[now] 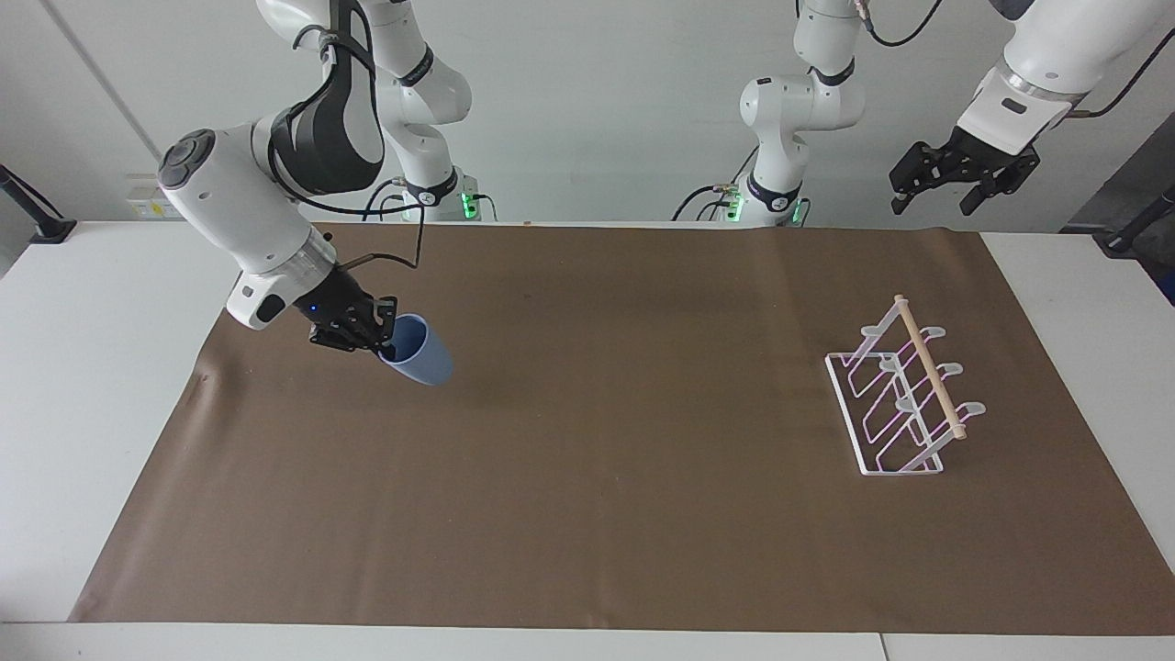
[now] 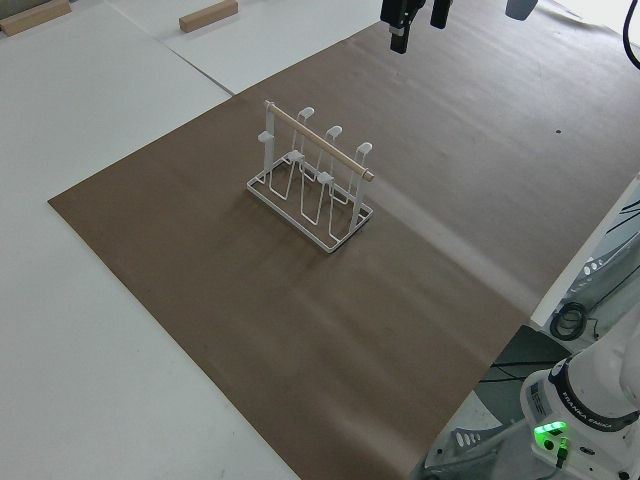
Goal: Hang cup on cup holder
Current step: 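Lift the cup with the right gripper while the left gripper rises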
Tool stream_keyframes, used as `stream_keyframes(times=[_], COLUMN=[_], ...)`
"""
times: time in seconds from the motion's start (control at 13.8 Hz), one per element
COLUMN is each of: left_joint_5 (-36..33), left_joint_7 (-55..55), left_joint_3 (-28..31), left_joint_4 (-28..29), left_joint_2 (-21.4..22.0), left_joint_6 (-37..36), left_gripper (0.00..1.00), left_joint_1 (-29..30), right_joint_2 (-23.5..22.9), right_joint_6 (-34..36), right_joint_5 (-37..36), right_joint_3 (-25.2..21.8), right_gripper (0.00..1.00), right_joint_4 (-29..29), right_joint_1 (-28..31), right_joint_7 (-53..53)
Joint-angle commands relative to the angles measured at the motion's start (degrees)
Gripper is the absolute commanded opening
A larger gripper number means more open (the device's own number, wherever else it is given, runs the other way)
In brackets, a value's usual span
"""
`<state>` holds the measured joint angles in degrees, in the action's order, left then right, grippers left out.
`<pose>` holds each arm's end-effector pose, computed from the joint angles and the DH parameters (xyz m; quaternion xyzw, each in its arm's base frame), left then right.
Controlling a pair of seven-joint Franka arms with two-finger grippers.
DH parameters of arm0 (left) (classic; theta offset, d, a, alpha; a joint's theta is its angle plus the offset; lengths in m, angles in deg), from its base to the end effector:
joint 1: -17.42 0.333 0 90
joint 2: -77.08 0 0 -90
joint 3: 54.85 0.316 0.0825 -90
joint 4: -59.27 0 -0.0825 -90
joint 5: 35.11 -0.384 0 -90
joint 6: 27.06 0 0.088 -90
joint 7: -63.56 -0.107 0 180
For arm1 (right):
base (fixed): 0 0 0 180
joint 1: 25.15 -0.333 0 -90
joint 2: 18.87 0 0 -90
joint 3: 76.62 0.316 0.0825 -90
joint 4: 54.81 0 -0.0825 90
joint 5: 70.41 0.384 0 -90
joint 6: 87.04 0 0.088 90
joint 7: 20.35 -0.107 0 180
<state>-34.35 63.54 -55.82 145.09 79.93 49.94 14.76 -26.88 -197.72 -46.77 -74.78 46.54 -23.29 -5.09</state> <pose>0.5129 -0.0345 0.6660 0.9981 -0.0329 -0.0522 0.0045 0.6077 0.0266 0.4856 -0.9790 -0.0600 -0.0370 0.1914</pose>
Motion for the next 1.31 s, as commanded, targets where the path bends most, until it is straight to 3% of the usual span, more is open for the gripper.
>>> stream_keyframes(times=[0.0,0.44,0.73,0.87,1.24], left_joint_5=[-1.1,-0.3,9.6,16.8,27.3], left_joint_7=[0.5,3.1,21.8,36.4,62.6], left_joint_3=[0.2,-0.5,-0.6,-0.9,-7.0], left_joint_4=[1.2,2.5,2.7,2.8,3.6], left_joint_2=[1.2,1.7,1.5,1.2,0.8], left_joint_6=[-0.4,0.3,4.2,7.5,19.6], left_gripper=[1.0,1.0,1.0,1.0,1.0], left_joint_1=[-0.1,-3.0,-6.9,-7.4,-7.4], right_joint_2=[0.5,1.7,2.6,3.6,4.8], right_joint_6=[2.3,9.8,12.9,12.7,12.2], right_joint_5=[7.5,26.4,39.7,47.7,56.7], right_joint_3=[0.4,-0.1,-0.1,-0.2,0.6], right_gripper=[0.0,0.0,0.0,0.0,0.0], right_joint_4=[-0.7,0.0,2.0,4.5,8.8], right_joint_1=[1.4,2.1,2.3,2.0,0.9], right_joint_7=[1.4,1.3,-2.8,-5.6,-7.6])
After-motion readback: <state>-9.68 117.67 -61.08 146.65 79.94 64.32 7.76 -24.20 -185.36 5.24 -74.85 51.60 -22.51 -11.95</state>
